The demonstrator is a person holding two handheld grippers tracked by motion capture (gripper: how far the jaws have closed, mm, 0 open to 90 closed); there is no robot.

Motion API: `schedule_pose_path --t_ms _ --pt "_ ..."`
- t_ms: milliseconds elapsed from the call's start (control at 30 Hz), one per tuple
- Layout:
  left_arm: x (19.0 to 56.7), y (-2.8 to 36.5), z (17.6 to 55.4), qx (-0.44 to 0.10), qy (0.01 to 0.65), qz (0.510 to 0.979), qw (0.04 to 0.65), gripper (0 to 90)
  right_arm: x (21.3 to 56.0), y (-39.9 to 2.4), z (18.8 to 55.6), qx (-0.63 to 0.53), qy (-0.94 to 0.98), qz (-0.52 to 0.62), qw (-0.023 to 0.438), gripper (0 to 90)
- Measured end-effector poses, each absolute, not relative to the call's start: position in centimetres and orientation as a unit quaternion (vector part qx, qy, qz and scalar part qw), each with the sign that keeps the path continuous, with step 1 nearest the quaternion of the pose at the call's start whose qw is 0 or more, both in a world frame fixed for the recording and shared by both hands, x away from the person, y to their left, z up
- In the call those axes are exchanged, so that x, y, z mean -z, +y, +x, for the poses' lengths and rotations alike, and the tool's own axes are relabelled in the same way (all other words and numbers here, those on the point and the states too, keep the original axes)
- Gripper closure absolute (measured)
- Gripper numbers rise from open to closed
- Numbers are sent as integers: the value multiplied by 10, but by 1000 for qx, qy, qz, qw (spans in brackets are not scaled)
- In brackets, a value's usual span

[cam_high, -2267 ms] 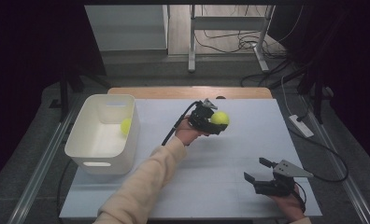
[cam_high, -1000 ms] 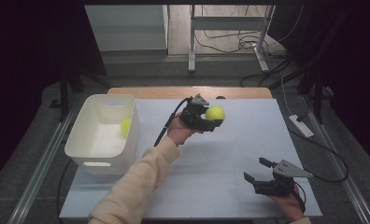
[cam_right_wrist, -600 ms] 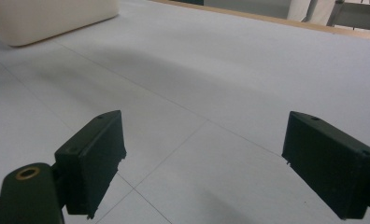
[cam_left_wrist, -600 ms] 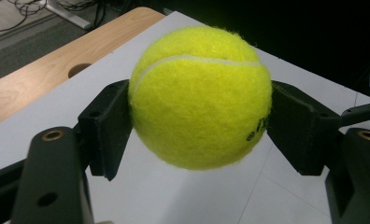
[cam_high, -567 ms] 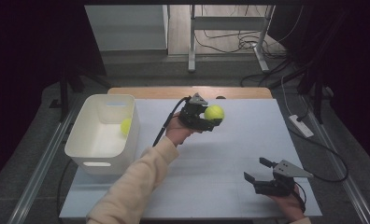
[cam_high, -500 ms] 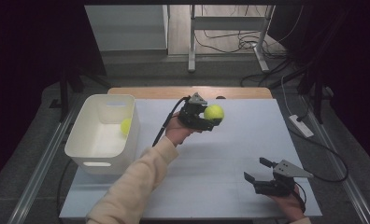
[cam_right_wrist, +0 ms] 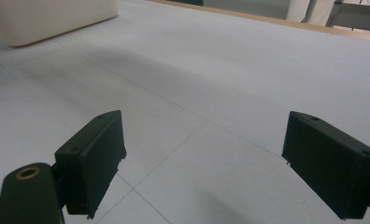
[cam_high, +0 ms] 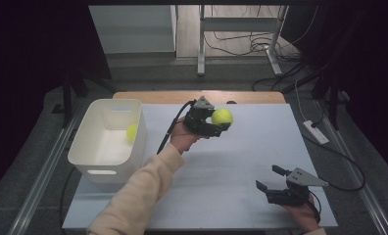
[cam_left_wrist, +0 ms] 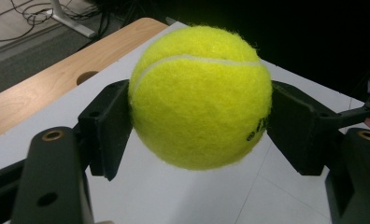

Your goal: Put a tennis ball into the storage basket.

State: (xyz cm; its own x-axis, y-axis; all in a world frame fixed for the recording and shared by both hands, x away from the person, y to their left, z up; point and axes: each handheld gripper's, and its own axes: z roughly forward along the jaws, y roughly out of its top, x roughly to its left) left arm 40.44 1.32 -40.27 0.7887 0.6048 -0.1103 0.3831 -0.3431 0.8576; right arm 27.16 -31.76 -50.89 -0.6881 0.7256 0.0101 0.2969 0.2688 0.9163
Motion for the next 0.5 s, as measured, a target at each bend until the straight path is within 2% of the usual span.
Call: schedule_pose_path --t_ms 500 --pt "396 29 398 -122 309 803 495 273 509 -317 272 -503 769 331 213 130"
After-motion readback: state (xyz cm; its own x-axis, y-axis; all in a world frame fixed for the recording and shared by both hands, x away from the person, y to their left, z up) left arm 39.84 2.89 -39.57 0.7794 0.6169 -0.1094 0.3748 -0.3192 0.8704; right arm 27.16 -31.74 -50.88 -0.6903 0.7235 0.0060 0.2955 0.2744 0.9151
